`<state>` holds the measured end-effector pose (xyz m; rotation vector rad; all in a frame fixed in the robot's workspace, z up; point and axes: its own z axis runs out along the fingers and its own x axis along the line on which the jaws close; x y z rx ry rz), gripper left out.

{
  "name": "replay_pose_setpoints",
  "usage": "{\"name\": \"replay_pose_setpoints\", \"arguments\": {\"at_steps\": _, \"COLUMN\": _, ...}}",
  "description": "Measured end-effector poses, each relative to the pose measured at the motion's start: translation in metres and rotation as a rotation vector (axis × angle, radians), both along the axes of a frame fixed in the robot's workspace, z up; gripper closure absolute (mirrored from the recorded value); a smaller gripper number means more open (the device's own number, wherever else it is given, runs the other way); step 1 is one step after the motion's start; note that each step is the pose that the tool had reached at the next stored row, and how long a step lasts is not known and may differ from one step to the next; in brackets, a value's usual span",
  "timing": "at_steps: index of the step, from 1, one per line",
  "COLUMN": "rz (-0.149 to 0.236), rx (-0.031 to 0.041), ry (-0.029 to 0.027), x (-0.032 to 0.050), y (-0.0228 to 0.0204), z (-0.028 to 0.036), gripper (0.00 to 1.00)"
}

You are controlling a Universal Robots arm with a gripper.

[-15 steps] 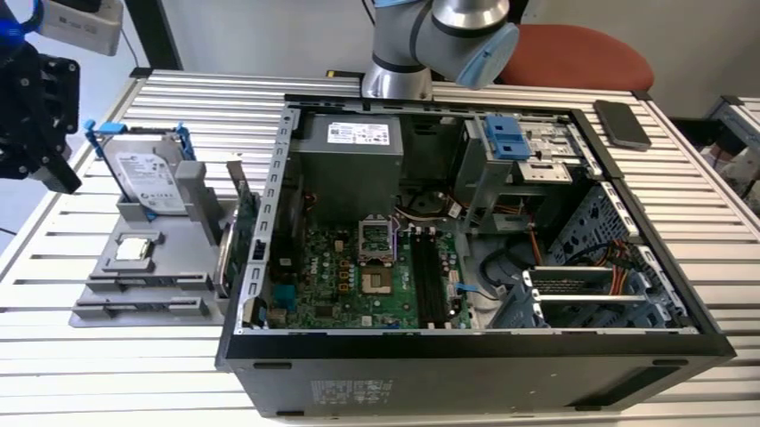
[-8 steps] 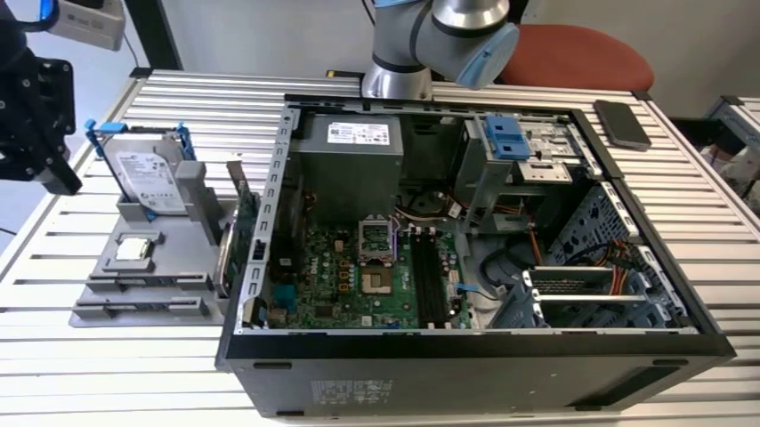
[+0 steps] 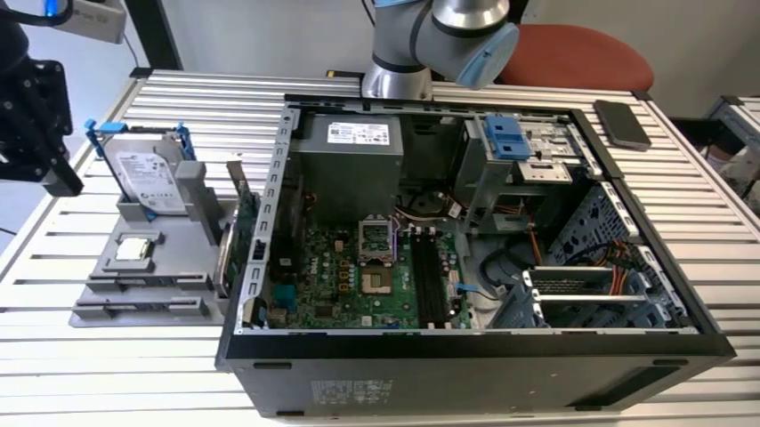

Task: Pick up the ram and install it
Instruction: 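Pick up the ram and move it above insertion slot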

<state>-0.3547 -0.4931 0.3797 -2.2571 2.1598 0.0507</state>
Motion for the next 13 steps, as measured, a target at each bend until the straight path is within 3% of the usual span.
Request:
{"name": "replay_pose_setpoints", "arguments": {"at_steps": 4, "rz": 0.062, "rx": 0.0000, "ry": -0.0003, "x": -0.0001, "y": 0.0000, "z": -0.0002, "gripper": 1.00}}
{"name": "replay_pose_setpoints", "arguments": {"at_steps": 9, "rz": 0.063, "rx": 0.0000, "ry": -0.0002, "x": 0.0000, "y": 0.0000, "z": -0.0002, "gripper": 1.00}}
{"name": "replay_pose_setpoints", "arguments": {"at_steps": 10, "rz": 0.064, "rx": 0.0000, "ry": -0.0001, "x": -0.0001, "y": 0.0000, "z": -0.0001, "gripper": 0.00}}
{"name": "replay_pose_setpoints", "arguments": {"at_steps": 13, "rz": 0.065, "rx": 0.0000, "ry": -0.0002, "x": 0.0000, "y": 0.0000, "z": -0.0001, "gripper": 0.00}}
